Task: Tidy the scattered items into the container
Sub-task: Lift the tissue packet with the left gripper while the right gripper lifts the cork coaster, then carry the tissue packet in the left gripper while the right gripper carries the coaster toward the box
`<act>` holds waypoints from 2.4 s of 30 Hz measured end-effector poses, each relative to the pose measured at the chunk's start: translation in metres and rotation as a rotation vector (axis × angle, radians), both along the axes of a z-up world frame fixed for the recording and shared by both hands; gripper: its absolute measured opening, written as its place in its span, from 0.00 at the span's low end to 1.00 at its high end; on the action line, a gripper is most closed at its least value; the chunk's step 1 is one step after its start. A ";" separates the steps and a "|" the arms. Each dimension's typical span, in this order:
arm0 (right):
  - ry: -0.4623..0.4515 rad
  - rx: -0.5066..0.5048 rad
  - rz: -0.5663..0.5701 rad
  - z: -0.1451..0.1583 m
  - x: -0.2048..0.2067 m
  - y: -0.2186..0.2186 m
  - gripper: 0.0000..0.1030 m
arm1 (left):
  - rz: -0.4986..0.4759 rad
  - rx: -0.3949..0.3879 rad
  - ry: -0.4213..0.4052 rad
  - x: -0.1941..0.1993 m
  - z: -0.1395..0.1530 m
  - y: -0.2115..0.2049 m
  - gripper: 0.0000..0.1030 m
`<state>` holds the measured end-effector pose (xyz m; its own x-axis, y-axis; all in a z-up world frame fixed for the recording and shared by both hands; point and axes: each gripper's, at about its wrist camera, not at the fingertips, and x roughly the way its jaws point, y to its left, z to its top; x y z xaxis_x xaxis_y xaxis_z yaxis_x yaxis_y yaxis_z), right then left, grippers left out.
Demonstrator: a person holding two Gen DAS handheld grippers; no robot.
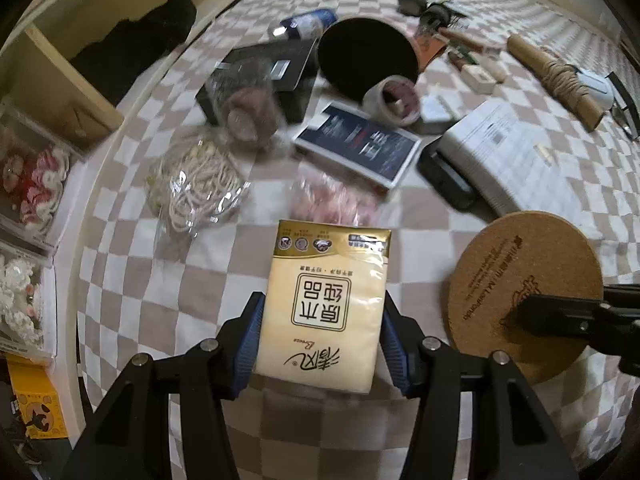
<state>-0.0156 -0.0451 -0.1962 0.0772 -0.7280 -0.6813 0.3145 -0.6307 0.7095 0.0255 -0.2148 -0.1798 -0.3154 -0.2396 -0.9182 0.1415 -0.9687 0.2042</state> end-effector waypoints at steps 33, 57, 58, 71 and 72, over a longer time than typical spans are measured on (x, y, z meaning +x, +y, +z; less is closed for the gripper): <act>0.474 0.322 -0.121 0.076 -0.015 0.087 0.09 | -0.066 0.088 0.211 -0.036 0.078 0.075 0.52; 0.598 0.460 -0.270 0.143 -0.025 0.188 0.09 | -0.175 0.171 0.310 -0.054 0.123 0.143 0.52; 0.604 0.468 -0.275 0.145 -0.025 0.191 0.09 | -0.181 0.173 0.312 -0.054 0.125 0.146 0.52; 0.669 0.548 -0.349 0.173 -0.023 0.244 0.09 | -0.225 0.184 0.364 -0.061 0.147 0.181 0.52; 0.669 0.549 -0.355 0.174 -0.023 0.248 0.09 | -0.232 0.182 0.370 -0.061 0.149 0.185 0.52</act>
<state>-0.0385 0.2030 -0.0221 -0.6208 -0.1967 -0.7589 0.2743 -0.9613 0.0248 -0.0359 -0.0299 -0.0304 -0.6553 0.0299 -0.7548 -0.0517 -0.9986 0.0054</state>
